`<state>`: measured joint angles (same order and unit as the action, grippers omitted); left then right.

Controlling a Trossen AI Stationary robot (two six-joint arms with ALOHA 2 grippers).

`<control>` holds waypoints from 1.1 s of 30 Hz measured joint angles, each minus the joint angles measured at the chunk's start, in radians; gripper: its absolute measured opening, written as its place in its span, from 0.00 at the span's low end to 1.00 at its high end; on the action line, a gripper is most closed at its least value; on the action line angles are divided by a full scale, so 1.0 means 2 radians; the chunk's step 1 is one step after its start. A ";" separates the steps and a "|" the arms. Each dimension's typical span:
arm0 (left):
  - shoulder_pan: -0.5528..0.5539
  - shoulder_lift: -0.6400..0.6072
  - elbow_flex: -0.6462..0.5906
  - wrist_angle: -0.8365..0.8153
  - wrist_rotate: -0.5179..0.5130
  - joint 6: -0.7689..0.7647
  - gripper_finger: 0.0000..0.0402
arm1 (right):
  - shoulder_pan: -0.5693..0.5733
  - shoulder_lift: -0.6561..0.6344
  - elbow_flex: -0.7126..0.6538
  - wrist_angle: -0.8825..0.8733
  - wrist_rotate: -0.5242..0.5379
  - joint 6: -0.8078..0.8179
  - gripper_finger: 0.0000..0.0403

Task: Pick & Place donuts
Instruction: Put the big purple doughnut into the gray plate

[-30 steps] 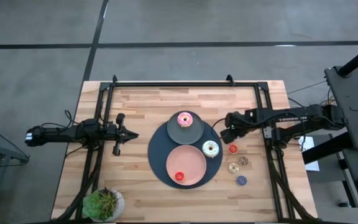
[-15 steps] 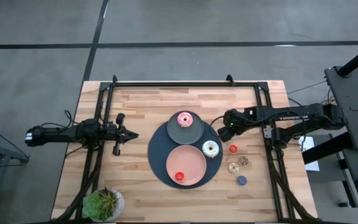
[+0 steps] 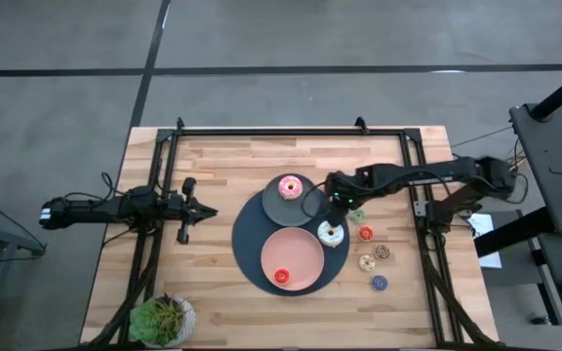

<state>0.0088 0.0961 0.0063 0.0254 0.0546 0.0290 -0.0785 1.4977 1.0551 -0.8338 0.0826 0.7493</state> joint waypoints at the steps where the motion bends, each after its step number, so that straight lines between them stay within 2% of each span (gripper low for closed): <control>1: 0.000 0.000 0.000 0.000 0.000 0.000 0.00 | 0.000 0.010 0.010 0.001 0.000 -0.011 0.33; 9: 0.000 0.000 0.000 0.000 0.000 0.000 0.00 | 0.001 0.081 0.083 0.002 0.000 -0.070 0.35; 16: 0.000 0.000 0.000 0.000 0.000 0.000 0.00 | 0.002 0.130 0.130 0.002 0.000 -0.094 0.33; 33: 0.000 0.000 0.000 0.000 0.000 0.000 0.00 | 0.004 0.212 0.203 0.000 -0.001 -0.133 0.33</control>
<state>0.0086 0.0963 0.0059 0.0257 0.0544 0.0291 -0.0700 1.9225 1.4620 -0.8335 0.0810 0.4836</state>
